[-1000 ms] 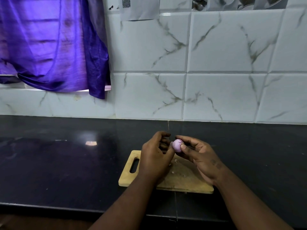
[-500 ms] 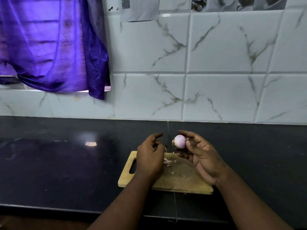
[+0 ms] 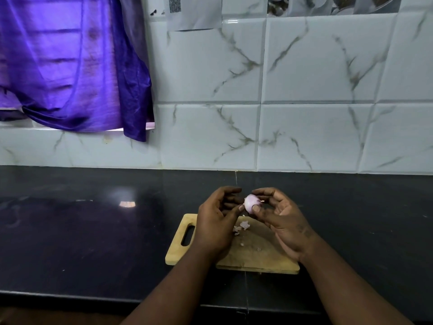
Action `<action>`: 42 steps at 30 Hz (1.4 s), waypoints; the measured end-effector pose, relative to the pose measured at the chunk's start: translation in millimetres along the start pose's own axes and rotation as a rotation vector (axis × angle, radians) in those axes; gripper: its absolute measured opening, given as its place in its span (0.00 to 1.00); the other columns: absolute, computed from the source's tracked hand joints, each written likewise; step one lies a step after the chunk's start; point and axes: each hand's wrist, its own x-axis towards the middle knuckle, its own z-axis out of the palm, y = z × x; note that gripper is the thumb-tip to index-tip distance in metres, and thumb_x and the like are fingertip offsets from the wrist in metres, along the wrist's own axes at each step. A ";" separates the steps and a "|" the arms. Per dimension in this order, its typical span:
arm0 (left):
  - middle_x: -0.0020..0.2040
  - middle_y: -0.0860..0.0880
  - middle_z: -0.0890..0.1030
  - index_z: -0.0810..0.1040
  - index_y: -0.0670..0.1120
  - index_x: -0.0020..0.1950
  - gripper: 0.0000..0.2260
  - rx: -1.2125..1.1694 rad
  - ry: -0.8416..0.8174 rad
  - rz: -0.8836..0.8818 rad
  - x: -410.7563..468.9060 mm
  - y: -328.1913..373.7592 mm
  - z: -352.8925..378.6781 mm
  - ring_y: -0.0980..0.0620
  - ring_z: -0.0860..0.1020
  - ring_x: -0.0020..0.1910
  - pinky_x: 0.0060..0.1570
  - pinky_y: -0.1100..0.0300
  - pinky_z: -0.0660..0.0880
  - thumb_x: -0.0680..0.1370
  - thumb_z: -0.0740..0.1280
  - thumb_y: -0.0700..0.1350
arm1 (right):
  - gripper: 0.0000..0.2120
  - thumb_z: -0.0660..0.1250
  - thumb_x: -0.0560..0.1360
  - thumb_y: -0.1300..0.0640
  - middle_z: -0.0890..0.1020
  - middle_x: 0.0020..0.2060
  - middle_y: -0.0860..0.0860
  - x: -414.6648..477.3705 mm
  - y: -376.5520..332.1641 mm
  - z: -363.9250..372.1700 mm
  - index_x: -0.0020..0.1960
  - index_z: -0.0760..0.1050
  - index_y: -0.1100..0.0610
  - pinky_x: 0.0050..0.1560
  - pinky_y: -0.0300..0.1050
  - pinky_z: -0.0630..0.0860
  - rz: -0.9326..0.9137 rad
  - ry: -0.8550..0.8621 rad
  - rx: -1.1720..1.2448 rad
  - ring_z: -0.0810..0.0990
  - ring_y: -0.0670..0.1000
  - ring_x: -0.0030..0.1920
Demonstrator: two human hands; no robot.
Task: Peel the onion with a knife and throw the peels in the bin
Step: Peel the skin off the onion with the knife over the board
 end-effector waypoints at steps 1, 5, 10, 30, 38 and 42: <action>0.48 0.50 0.85 0.82 0.45 0.63 0.17 -0.011 0.007 -0.012 0.6 -0.2 -0.1 0.59 0.85 0.47 0.47 0.66 0.81 0.78 0.72 0.30 | 0.20 0.76 0.69 0.63 0.86 0.56 0.56 0.2 -0.1 0.1 0.60 0.80 0.60 0.56 0.45 0.84 -0.004 -0.008 0.015 0.85 0.52 0.56; 0.48 0.51 0.84 0.82 0.50 0.62 0.18 0.072 0.076 -0.014 4.1 -8.6 -2.1 0.56 0.84 0.48 0.49 0.63 0.81 0.78 0.70 0.30 | 0.22 0.75 0.68 0.65 0.87 0.55 0.56 1.2 0.3 -0.8 0.61 0.79 0.59 0.56 0.47 0.84 -0.007 -0.021 0.086 0.85 0.56 0.57; 0.53 0.57 0.85 0.80 0.53 0.69 0.19 0.208 0.040 0.109 -0.2 -5.1 -1.6 0.62 0.83 0.55 0.53 0.70 0.79 0.81 0.70 0.37 | 0.18 0.75 0.71 0.68 0.87 0.57 0.58 2.3 4.8 -2.2 0.61 0.81 0.59 0.61 0.53 0.82 -0.005 0.016 0.005 0.83 0.63 0.64; 0.57 0.52 0.88 0.83 0.50 0.67 0.18 0.518 0.097 0.311 -4.0 -3.7 3.1 0.61 0.84 0.53 0.53 0.75 0.77 0.78 0.75 0.42 | 0.19 0.78 0.72 0.64 0.88 0.56 0.50 3.4 8.0 -5.5 0.61 0.84 0.54 0.63 0.51 0.81 -0.121 0.018 -0.350 0.86 0.49 0.58; 0.53 0.55 0.87 0.83 0.50 0.67 0.17 0.303 0.077 0.170 -0.7 -6.4 0.4 0.63 0.84 0.52 0.53 0.67 0.82 0.78 0.76 0.41 | 0.19 0.78 0.72 0.65 0.89 0.55 0.52 3.4 8.0 -6.8 0.61 0.84 0.56 0.64 0.52 0.81 -0.118 0.015 -0.306 0.87 0.51 0.58; 0.55 0.56 0.86 0.83 0.52 0.66 0.17 0.284 0.054 0.147 0.3 -5.8 -0.6 0.63 0.83 0.54 0.53 0.69 0.80 0.79 0.74 0.38 | 0.19 0.78 0.71 0.64 0.88 0.56 0.53 4.5 9.2 -7.8 0.61 0.84 0.55 0.64 0.54 0.81 -0.116 0.013 -0.303 0.86 0.53 0.59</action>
